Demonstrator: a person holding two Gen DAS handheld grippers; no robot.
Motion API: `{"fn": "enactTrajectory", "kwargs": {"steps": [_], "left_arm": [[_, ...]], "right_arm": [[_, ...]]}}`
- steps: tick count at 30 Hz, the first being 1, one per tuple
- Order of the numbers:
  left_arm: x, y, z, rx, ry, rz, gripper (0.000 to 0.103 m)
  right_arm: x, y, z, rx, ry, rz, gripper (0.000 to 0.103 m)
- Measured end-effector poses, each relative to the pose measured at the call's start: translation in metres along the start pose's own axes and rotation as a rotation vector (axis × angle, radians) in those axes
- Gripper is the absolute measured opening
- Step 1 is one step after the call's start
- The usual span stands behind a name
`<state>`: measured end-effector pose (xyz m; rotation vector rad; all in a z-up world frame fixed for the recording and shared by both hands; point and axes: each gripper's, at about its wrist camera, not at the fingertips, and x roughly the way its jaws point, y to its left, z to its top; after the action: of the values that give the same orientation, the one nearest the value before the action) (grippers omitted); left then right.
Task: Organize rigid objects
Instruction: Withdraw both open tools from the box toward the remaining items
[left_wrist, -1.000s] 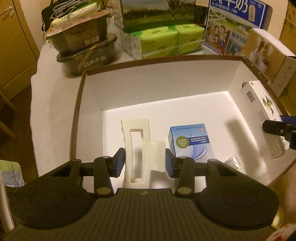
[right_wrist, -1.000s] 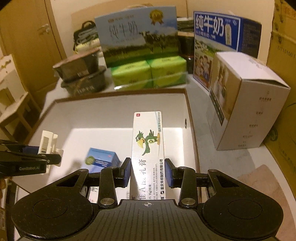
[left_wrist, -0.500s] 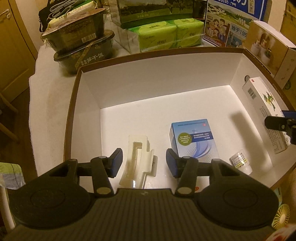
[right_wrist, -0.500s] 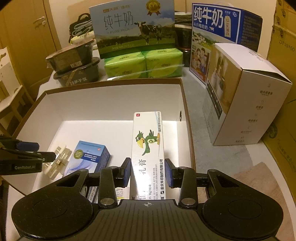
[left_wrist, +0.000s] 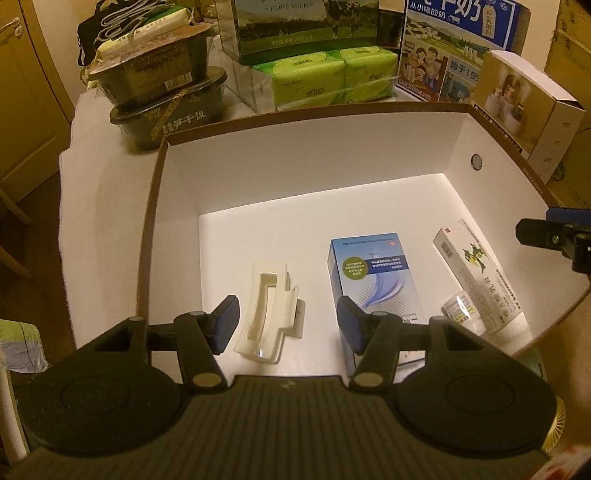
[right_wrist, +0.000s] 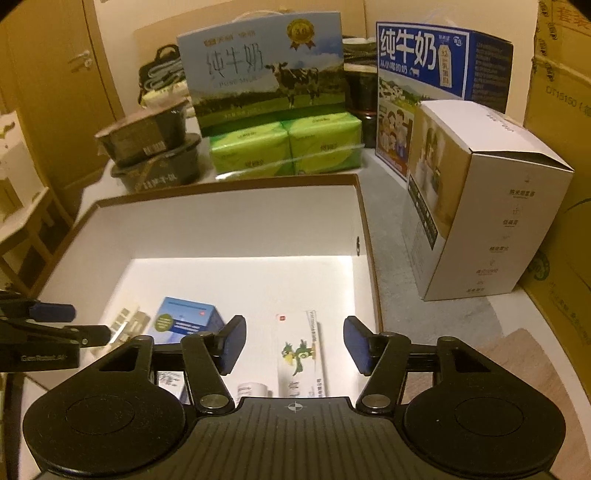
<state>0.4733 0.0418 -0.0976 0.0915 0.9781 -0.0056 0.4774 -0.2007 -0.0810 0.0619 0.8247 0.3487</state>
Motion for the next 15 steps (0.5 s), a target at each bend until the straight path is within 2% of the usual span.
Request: {"fn": "enactTrajectory", "kwargs": {"steps": [15], "left_arm": [[-0.072, 0.000, -0.023, -0.042, -0.076, -0.057, 0.058]], "right_arm": [[-0.064, 0.012, -0.028, 0.021, -0.037, 0.075, 0.061]]}}
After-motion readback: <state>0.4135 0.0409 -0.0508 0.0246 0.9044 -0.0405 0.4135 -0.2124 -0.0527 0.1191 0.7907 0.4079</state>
